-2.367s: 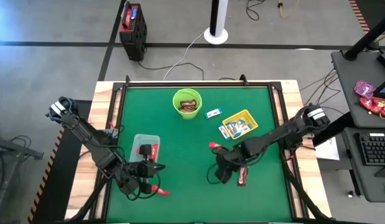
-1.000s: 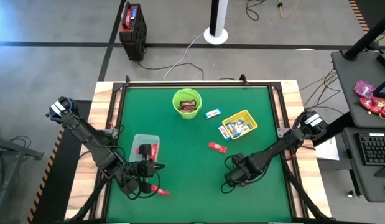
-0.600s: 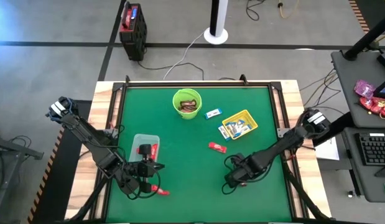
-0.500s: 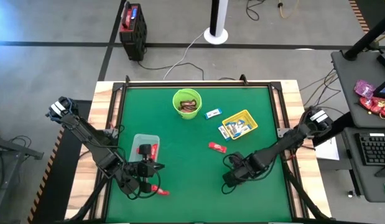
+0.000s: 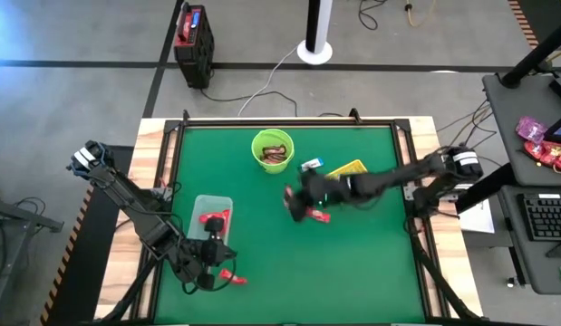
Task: Sort candy by brand, put in halloween buckets
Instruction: Put the brown chocolate bar into the green bucket
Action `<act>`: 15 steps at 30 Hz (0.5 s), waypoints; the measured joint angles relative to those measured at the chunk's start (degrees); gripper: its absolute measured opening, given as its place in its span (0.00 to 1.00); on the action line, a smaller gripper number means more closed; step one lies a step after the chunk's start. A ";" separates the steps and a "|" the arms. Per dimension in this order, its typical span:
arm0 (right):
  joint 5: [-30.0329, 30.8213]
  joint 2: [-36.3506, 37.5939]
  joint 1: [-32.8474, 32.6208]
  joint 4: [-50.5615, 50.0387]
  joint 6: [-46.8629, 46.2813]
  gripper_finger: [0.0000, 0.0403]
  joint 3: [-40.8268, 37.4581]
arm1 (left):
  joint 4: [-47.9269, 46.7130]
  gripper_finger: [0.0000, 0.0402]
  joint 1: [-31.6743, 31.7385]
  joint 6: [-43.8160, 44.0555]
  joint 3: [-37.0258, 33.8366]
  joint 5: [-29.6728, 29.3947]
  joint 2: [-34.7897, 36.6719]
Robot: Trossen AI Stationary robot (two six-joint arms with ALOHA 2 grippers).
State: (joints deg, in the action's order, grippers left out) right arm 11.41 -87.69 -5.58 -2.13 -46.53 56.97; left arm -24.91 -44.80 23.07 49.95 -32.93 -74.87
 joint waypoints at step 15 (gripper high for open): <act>-3.92 -5.52 22.92 17.73 18.33 0.10 6.22 | -1.50 0.02 0.00 2.50 0.02 8.95 -0.01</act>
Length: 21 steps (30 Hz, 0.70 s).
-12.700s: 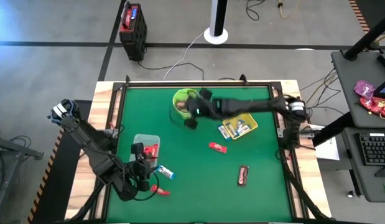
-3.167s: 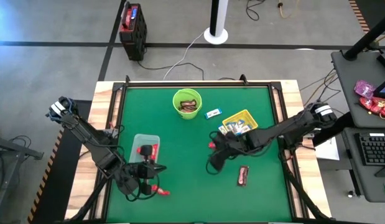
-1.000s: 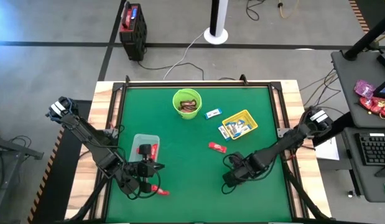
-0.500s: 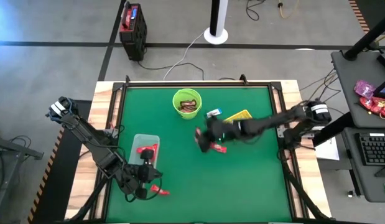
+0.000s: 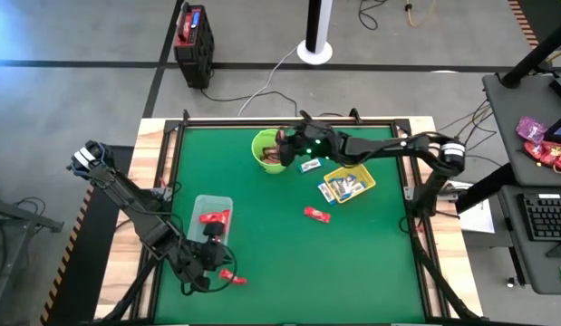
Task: Sort candy by brand, put in halloween buckets
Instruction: Put the brown chocolate bar into the green bucket, then put the red chocolate bar into the transparent bin
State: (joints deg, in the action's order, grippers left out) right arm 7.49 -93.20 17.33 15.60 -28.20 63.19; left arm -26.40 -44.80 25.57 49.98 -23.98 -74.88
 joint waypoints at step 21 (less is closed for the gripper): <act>3.35 -7.53 0.76 -26.93 5.66 0.46 18.60 | 0.90 0.48 -0.56 4.17 -0.19 6.65 -7.82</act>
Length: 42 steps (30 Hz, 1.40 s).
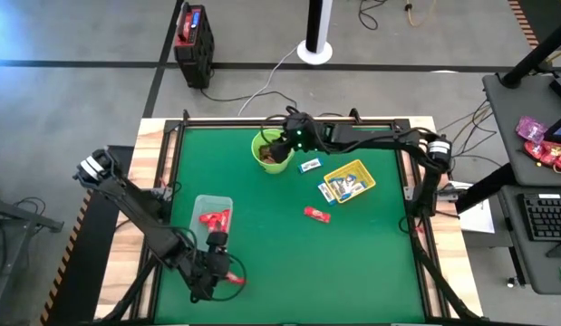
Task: Sort candy by brand, put in halloween buckets
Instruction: Put the red chocolate bar into the transparent bin
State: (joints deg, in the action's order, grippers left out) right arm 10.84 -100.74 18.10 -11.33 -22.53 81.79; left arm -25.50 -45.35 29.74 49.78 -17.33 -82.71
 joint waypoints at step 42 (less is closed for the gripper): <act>17.89 12.55 -30.59 -24.46 -2.87 0.50 3.92 | 5.13 0.05 0.23 3.58 8.50 0.78 -20.09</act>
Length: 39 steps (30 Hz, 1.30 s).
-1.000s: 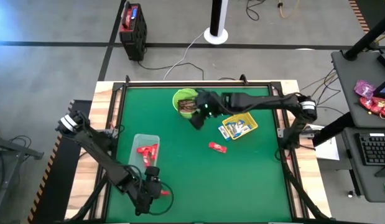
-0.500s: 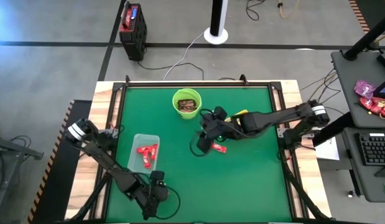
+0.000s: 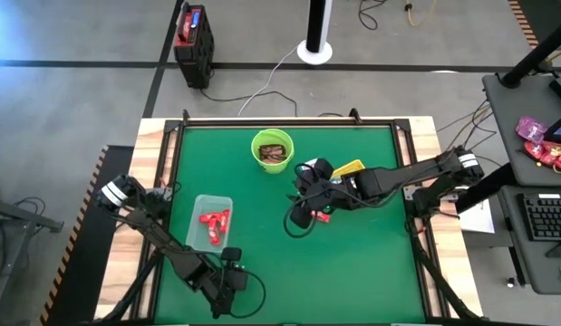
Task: Sort candy by brand, put in halloween buckets
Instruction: Put the red chocolate bar into the transparent bin
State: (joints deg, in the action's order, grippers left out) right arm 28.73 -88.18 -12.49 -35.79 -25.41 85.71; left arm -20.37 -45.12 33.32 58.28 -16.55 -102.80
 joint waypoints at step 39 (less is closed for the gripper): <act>-0.33 -0.11 0.13 -0.41 -3.32 0.50 -3.56 | -33.68 0.02 4.04 12.44 -12.31 -12.69 31.38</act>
State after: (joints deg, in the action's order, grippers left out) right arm 28.40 -88.29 -12.36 -36.20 -28.73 82.15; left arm -54.05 -41.08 45.76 45.97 -29.25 -71.42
